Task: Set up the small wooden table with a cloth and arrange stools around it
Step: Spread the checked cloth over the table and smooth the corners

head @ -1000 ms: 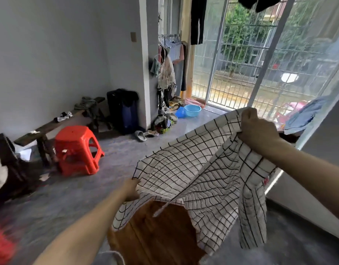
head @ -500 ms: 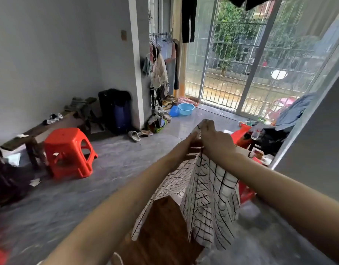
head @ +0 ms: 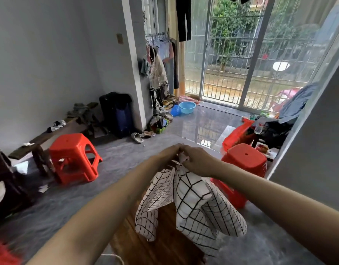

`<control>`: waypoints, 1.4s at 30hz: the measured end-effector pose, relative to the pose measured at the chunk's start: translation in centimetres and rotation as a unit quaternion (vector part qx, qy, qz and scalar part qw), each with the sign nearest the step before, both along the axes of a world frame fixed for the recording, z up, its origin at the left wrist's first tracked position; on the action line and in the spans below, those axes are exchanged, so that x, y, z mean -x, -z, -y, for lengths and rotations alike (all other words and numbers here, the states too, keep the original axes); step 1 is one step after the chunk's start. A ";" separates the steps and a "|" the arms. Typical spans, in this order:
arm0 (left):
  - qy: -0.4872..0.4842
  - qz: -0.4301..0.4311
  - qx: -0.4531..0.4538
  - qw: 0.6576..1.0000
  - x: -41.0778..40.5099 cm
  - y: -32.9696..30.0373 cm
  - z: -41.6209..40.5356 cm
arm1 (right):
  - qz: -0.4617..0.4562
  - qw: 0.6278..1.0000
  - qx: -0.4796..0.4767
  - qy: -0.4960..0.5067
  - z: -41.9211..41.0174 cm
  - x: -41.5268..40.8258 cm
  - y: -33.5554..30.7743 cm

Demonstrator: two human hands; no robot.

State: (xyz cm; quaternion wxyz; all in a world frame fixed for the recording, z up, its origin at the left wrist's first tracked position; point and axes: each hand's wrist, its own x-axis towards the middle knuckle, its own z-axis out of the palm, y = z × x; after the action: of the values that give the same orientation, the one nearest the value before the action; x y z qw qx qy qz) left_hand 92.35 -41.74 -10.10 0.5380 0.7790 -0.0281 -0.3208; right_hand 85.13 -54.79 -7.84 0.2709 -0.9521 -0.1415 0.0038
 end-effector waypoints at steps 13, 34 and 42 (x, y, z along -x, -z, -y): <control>0.043 -0.050 0.077 0.995 -1.0 0.4 -2.4 | -0.048 0.994 -0.092 -0.044 0.1 -0.1 2.1; 0.033 0.245 -0.057 0.967 -5.3 -4.8 -4.2 | -0.400 0.906 0.086 0.112 8.0 2.4 13.3; -0.048 0.315 -0.053 0.946 -6.8 -12.3 -3.0 | -0.493 0.858 0.009 0.142 9.2 3.9 15.4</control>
State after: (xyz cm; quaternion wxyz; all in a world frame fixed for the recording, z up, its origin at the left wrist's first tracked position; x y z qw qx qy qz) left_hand 99.19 -38.72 2.17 0.4739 0.8684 -0.1420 -0.0340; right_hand 81.28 -63.99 -23.26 0.2941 -0.8376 0.1475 0.4360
